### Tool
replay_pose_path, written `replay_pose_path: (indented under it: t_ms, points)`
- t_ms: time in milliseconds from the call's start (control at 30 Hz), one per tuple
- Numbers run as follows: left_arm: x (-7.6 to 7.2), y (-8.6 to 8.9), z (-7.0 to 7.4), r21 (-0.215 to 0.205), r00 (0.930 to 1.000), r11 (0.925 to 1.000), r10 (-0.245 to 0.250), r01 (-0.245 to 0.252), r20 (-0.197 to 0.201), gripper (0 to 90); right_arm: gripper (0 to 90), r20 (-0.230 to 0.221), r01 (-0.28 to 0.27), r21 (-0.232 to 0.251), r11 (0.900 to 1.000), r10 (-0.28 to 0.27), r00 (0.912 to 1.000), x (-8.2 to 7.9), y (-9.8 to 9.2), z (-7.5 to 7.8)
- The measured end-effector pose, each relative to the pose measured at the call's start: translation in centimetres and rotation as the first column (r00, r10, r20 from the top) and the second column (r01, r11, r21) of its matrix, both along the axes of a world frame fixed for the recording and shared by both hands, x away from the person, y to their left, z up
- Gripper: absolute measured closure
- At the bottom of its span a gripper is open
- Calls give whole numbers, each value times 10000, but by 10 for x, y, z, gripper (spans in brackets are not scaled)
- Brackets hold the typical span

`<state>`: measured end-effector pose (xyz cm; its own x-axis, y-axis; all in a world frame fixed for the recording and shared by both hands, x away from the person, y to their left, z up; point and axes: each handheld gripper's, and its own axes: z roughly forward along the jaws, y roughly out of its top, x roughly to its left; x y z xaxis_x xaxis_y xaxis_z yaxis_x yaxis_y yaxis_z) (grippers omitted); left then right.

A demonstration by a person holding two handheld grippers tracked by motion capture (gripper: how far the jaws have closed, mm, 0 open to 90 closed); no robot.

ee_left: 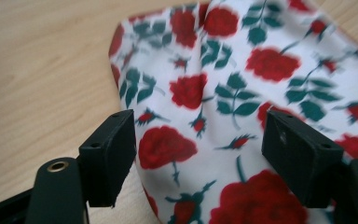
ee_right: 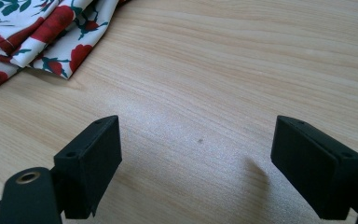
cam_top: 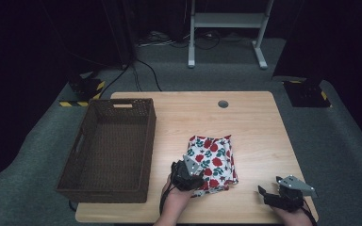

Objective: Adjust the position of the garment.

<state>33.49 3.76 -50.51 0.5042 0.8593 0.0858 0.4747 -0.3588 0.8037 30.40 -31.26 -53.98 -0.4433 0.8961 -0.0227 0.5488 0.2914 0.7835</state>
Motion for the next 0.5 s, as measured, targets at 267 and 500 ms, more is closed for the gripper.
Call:
replay_pose_path:
  t_ms: [267, 500]
  points:
    - [-8, -40, 2, -414, 9956, 9948, -931, 929, -36, 275, 161, -13, -7, 6, 10000, 7, 10000, 0, 0, 0]
    - [2, -56, -30, 185, 9933, 9965, -802, 820, -832, 277, 161, -40, -37, 12, 10000, 37, 10000, 0, 0, 0]
